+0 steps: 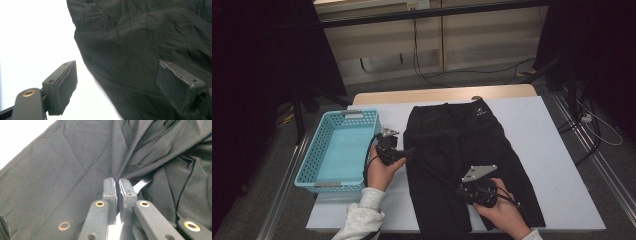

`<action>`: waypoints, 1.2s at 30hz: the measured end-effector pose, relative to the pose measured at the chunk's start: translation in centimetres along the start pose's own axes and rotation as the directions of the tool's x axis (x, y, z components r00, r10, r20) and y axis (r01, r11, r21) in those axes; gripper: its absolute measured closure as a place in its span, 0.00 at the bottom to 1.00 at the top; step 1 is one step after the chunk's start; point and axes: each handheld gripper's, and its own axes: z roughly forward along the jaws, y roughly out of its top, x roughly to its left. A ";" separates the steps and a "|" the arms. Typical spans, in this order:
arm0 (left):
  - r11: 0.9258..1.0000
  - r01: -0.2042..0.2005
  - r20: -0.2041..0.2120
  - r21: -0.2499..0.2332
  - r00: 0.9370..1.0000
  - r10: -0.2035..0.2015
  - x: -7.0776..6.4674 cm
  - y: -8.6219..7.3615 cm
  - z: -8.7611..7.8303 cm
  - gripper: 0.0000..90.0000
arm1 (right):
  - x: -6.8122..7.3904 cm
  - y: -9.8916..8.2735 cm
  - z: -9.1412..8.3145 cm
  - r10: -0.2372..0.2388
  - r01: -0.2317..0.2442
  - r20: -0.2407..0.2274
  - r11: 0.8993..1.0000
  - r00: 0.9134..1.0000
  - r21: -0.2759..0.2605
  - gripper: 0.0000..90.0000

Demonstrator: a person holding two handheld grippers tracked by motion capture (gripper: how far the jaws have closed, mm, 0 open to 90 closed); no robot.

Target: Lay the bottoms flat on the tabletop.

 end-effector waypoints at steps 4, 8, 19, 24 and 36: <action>1.000 0.005 -0.014 0.011 1.000 -0.005 0.1 -0.1 0.5 0.20 | 0.0 -0.2 -0.3 -0.004 0.004 0.004 1.000 1.000 0.007 0.94; 1.000 0.011 -0.027 0.025 1.000 -0.011 0.3 -0.3 1.0 0.21 | -0.3 -0.5 -0.6 0.006 -0.006 0.011 1.000 1.000 0.002 0.93; 0.998 0.026 -0.048 0.059 0.999 -0.024 0.5 -1.0 1.6 0.39 | 0.1 -0.4 -0.3 -0.012 0.012 0.008 1.000 1.000 -0.002 0.86; 0.995 0.070 -0.050 0.077 0.997 -0.066 0.1 -0.9 1.4 0.52 | -0.2 -0.2 -0.6 -0.004 0.006 0.053 0.999 0.999 -0.049 0.69; 0.978 0.157 -0.002 0.136 0.987 -0.158 -0.2 -0.8 1.1 0.99 | -1.2 0.6 -0.6 0.040 -0.025 0.137 0.994 0.990 -0.107 0.51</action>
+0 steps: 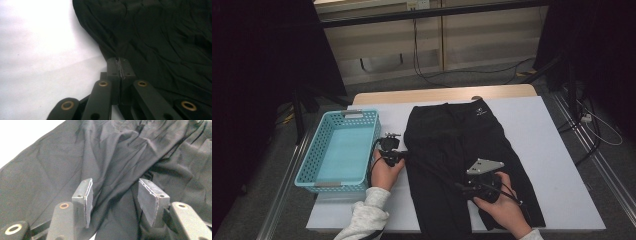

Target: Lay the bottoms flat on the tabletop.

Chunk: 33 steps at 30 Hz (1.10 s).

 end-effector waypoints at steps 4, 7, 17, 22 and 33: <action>1.000 0.009 -0.004 -0.002 1.000 -0.009 0.4 0.1 -0.2 0.99 | -0.2 0.2 0.3 -0.001 0.001 0.001 1.000 1.000 -0.001 0.50; 1.000 0.009 -0.016 -0.005 1.000 -0.009 0.8 0.2 -0.5 0.99 | -0.4 0.2 0.5 0.000 0.000 0.005 1.000 1.000 0.004 0.50; 0.999 -0.015 -0.063 -0.049 0.998 0.012 1.0 0.8 -1.6 1.00 | -0.8 0.5 0.7 0.018 -0.018 0.013 1.000 1.000 -0.004 0.53; 0.998 -0.031 -0.057 -0.057 0.998 0.028 0.9 0.8 -1.5 0.98 | -1.0 0.5 0.7 0.020 -0.020 0.012 1.000 1.000 -0.006 0.54; 1.000 -0.026 -0.042 -0.015 0.999 0.026 0.4 -1.4 -2.2 0.51 | -3.5 0.0 -1.4 0.082 -0.080 0.062 0.996 0.995 -0.044 0.49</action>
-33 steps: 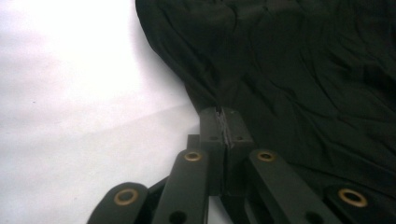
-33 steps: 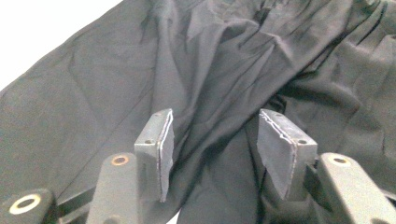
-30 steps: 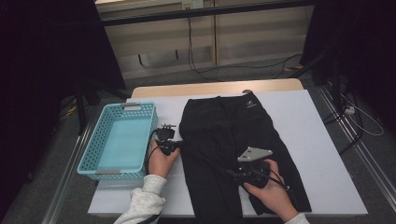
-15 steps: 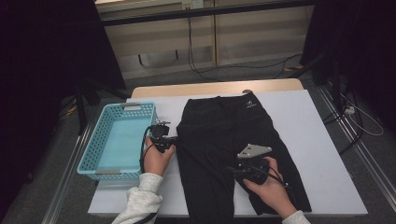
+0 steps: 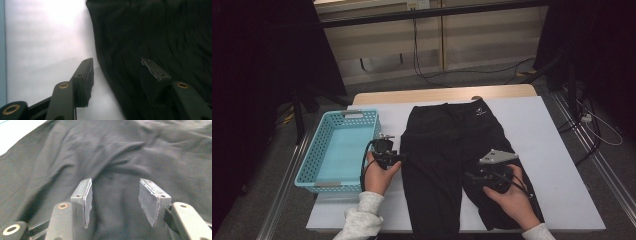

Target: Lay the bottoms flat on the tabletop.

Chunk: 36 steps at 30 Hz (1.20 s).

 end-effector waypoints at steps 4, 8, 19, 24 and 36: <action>1.000 -0.003 -0.013 0.003 1.000 0.003 -0.6 -1.5 -0.6 0.51 | -2.0 -0.3 -1.2 0.044 -0.043 0.054 0.999 0.998 -0.022 0.46; 1.000 -0.011 -0.003 0.021 1.000 0.011 -1.1 -2.0 -1.1 0.59 | -3.8 -1.3 -2.3 0.058 -0.057 0.132 0.998 0.990 -0.010 0.45; 0.996 0.037 0.071 0.079 0.997 -0.042 -2.0 -2.2 -1.0 0.97 | -7.3 -3.3 -4.3 0.156 -0.157 0.223 0.987 0.962 -0.015 0.45; 0.993 0.040 0.077 0.109 0.996 -0.049 -1.6 -2.0 -1.3 0.99 | -7.4 -3.4 -4.4 0.155 -0.156 0.226 0.988 0.962 -0.015 0.44; 0.995 0.058 0.013 0.077 0.998 -0.059 -0.3 -1.6 -2.9 0.99 | -8.5 -4.3 -5.1 0.172 -0.179 0.249 0.984 0.953 0.004 0.45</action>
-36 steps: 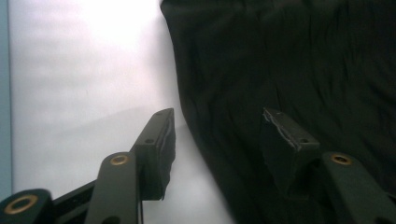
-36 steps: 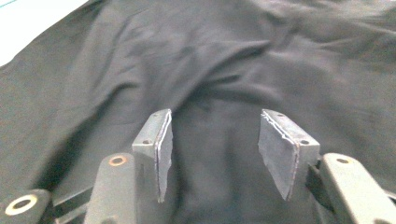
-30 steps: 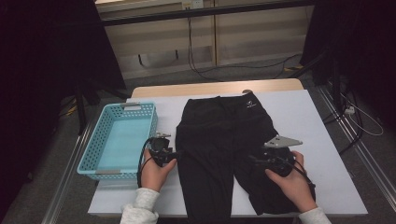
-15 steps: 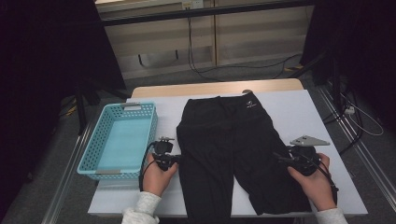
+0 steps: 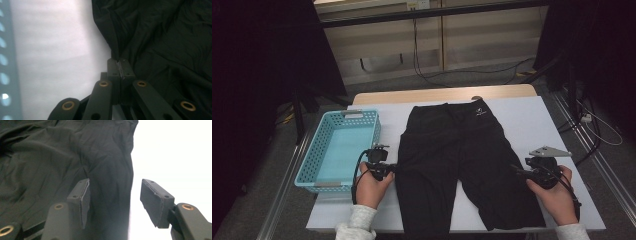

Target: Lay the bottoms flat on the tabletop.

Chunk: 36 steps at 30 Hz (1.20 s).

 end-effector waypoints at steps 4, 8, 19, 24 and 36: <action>1.000 -0.001 0.009 0.004 1.000 0.000 0.1 0.1 0.2 0.99 | -0.1 -0.1 0.0 0.000 0.000 0.004 1.000 1.000 0.003 0.45; 1.000 -0.011 0.016 -0.024 1.000 0.011 0.1 0.3 0.1 0.83 | 0.0 -0.1 -0.1 0.000 0.000 -0.001 1.000 1.000 0.000 0.44; 0.996 -0.042 0.030 -0.076 0.999 0.045 -0.1 0.5 0.7 0.43 | 1.6 0.6 0.4 -0.051 0.049 -0.048 0.998 0.998 -0.024 0.34; 0.996 -0.044 0.035 -0.080 0.998 0.047 0.0 0.2 0.5 0.34 | 2.2 1.2 1.0 -0.064 0.061 -0.056 0.997 0.996 -0.043 0.26; 0.994 -0.071 0.038 -0.083 0.997 0.074 0.0 -0.5 0.5 0.25 | 1.4 1.8 1.9 -0.046 0.043 -0.062 0.998 0.997 -0.040 0.24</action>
